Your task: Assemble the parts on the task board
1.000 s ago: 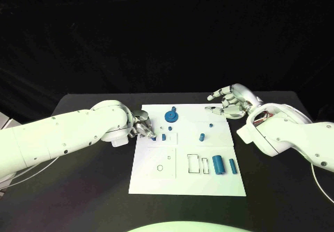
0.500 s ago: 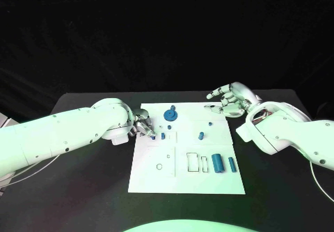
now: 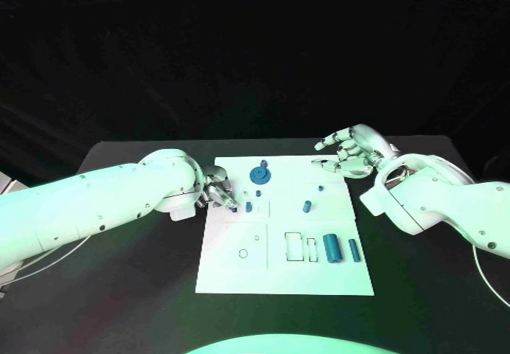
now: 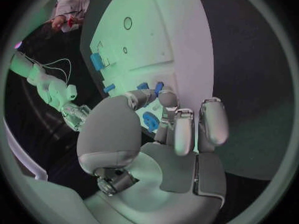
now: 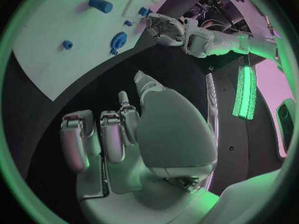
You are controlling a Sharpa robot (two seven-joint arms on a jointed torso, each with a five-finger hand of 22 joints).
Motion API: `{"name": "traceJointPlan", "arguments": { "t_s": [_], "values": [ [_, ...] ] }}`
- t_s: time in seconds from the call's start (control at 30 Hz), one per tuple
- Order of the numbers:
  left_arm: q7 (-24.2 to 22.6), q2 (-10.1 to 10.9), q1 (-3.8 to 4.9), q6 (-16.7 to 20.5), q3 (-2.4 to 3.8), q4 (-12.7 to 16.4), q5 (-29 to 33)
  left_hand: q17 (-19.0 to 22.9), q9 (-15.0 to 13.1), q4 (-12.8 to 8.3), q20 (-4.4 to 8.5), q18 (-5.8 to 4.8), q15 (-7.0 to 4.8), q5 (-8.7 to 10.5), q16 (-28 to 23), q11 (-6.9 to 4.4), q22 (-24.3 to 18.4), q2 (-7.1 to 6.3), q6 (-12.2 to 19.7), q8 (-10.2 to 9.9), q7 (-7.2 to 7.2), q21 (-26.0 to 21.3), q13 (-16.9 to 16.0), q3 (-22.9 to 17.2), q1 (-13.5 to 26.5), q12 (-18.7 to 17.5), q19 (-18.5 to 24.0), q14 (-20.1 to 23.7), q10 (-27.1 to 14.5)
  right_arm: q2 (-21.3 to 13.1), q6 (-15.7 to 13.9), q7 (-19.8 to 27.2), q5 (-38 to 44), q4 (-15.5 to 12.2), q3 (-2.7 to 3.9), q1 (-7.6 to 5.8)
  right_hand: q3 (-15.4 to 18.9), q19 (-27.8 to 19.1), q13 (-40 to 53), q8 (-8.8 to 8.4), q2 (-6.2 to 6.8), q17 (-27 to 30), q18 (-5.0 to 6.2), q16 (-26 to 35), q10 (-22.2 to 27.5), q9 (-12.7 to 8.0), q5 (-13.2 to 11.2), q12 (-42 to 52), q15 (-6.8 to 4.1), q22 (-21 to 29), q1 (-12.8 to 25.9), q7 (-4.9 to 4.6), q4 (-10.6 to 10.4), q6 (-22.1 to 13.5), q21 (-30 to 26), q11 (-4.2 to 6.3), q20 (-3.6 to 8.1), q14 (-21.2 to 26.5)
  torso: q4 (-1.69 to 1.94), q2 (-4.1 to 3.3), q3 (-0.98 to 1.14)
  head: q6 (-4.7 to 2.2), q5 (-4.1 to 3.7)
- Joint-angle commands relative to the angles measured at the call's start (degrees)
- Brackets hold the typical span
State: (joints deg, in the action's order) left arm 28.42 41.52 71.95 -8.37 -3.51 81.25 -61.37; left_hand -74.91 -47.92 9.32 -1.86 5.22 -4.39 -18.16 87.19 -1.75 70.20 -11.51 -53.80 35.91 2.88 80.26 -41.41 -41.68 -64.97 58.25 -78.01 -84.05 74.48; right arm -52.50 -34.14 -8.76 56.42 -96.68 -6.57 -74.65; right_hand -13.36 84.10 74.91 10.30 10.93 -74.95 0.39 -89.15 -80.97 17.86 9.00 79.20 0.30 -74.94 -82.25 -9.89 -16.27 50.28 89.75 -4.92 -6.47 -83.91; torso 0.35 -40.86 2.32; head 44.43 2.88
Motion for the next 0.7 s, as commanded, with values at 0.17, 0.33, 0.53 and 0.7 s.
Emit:
{"name": "traceJointPlan", "arguments": {
  "t_s": [0.17, 0.33, 0.53, 0.7],
  "values": [
    [0.5, -0.1, -0.53, -2.0, -0.46, -0.1, 0.8, -9.2, 0.3, -5.3, 0.38, -0.88, -0.69, 0.67, 0.0, -0.38, 0.1, -1.04, -0.7, -0.2, -1.03, 0.0, 0.0, -4.6, 4.3, 0.0, -0.2, -4.4, 0.6, -0.1, 0.6, 0.4, 0.2, -0.1, 0.0, 0.03, 0.0, 5.9, 5.9, -0.2, -0.22, -12.8, -0.39, 0.2, 0.2, -0.1, 0.4, -0.2, 0.35, -15.1, 0.5, 0.14, -0.2, 0.4, 0.3, 0.02, -0.17, -5.5, -0.02, 0.01, -0.07, 0.04, 0.0],
    [0.6, -0.1, -0.53, -1.6, -0.46, -0.2, 1.0, -9.0, 0.8, -3.0, 0.51, -0.88, -0.78, 1.07, -0.1, -0.44, 0.0, -1.25, -1.3, -0.5, -1.1, -0.1, 0.0, -1.4, 6.5, -0.2, -0.2, -4.4, 0.3, -0.1, 0.5, 0.4, 0.2, -0.1, 0.0, 0.03, 0.0, 5.9, 5.9, -0.2, -0.22, -12.8, -0.39, 0.2, 0.2, -0.1, 0.4, -0.2, 0.35, -15.1, 0.5, 0.14, -0.2, 0.4, 0.3, 0.02, -0.17, -5.5, 0.03, -0.01, -0.06, -0.01, -0.03],
    [0.7, 0.0, -0.53, -1.6, -0.46, -0.3, 1.1, -9.0, 1.2, -0.9, 0.53, -0.89, -0.77, 1.13, -0.1, -0.4, 0.0, -1.23, -1.7, -0.7, -1.08, -0.2, -0.3, 1.8, 7.9, -0.1, -0.3, -4.4, 0.2, -0.1, 0.5, 0.5, 0.2, -0.1, 0.0, 0.03, 0.0, 5.9, 5.9, -0.2, -0.22, -12.8, -0.39, 0.2, 0.2, -0.1, 0.4, -0.2, 0.35, -15.1, 0.5, 0.14, -0.2, 0.4, 0.3, 0.02, -0.17, -5.5, 0.0, -0.01, -0.07, 0.06, -0.02],
    [0.8, 0.0, -0.53, -1.7, -0.46, -0.4, 1.1, -9.1, 1.3, -0.5, 0.53, -0.89, -0.76, 1.14, 0.0, -0.39, 0.0, -1.29, -1.8, -0.8, -1.07, -0.2, -0.4, 2.6, 8.1, 0.0, -0.3, -4.4, 0.2, -0.1, 0.5, 0.5, 0.2, -0.1, 0.0, 0.03, 0.0, 5.9, 5.9, -0.2, -0.22, -12.8, -0.39, 0.2, 0.2, -0.1, 0.4, -0.2, 0.35, -15.1, 0.5, 0.14, -0.2, 0.4, 0.3, 0.02, -0.17, -5.5, -0.03, 0.0, -0.11, 0.0, -0.04]
  ]
}}
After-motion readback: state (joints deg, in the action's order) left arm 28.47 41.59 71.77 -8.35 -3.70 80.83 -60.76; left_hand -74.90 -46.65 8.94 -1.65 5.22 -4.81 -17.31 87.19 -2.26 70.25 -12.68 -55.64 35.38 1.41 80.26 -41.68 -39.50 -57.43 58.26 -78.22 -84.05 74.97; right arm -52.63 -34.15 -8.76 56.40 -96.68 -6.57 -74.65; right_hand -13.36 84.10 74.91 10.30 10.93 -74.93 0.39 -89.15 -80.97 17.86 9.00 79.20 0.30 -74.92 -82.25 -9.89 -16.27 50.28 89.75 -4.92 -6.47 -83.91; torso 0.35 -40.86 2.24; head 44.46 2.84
